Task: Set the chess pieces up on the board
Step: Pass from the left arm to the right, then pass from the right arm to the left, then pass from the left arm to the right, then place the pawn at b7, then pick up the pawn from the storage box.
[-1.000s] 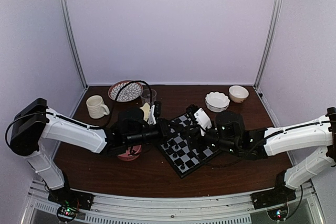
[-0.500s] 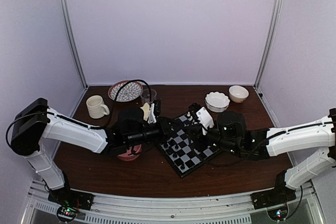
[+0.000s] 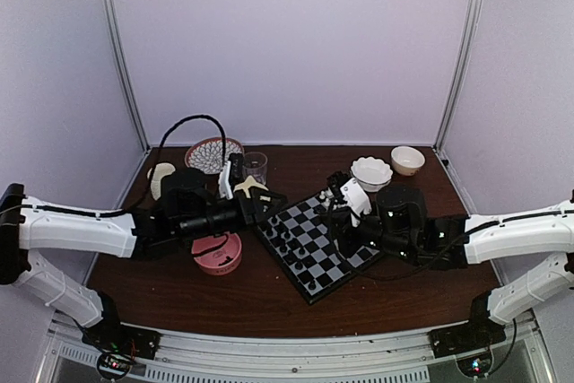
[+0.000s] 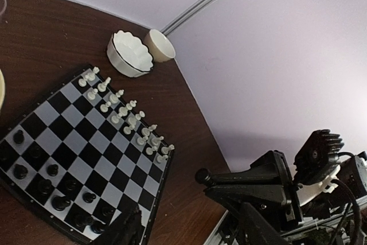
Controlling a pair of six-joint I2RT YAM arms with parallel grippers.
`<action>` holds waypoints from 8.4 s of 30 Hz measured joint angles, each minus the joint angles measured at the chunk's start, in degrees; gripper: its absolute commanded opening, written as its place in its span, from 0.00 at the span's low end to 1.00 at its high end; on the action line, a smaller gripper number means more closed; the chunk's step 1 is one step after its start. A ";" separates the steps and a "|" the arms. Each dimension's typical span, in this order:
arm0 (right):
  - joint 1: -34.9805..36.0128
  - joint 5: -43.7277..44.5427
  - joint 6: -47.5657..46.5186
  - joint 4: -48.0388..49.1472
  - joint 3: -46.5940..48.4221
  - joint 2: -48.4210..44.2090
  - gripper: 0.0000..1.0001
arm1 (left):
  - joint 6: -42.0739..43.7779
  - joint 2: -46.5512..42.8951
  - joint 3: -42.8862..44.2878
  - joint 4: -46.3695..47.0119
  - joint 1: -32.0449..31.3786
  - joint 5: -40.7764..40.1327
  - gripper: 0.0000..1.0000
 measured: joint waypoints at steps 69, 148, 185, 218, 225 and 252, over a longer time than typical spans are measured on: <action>-0.22 -42.86 21.03 -20.00 27.08 21.09 0.20 | 85.85 -16.90 -17.20 -6.19 -0.94 14.16 0.05; -3.34 -13.16 0.96 -75.10 55.06 38.64 0.04 | 44.00 -40.76 -17.62 -36.26 -1.31 -24.02 0.98; -3.85 -15.54 -3.23 -76.63 55.82 45.94 0.10 | 41.59 -37.09 -15.98 -42.45 -1.31 -24.33 0.98; -3.85 -14.16 -2.95 -75.01 55.49 44.50 0.36 | 38.77 -33.88 -13.86 -44.50 -0.61 -24.33 0.97; -3.85 -12.83 -2.51 -69.33 50.36 33.66 0.37 | 34.23 -27.89 -9.22 -49.00 4.68 -21.81 0.78; -3.85 3.63 1.33 -15.50 6.75 9.73 0.36 | 37.59 11.08 11.21 -55.95 11.23 -9.01 0.54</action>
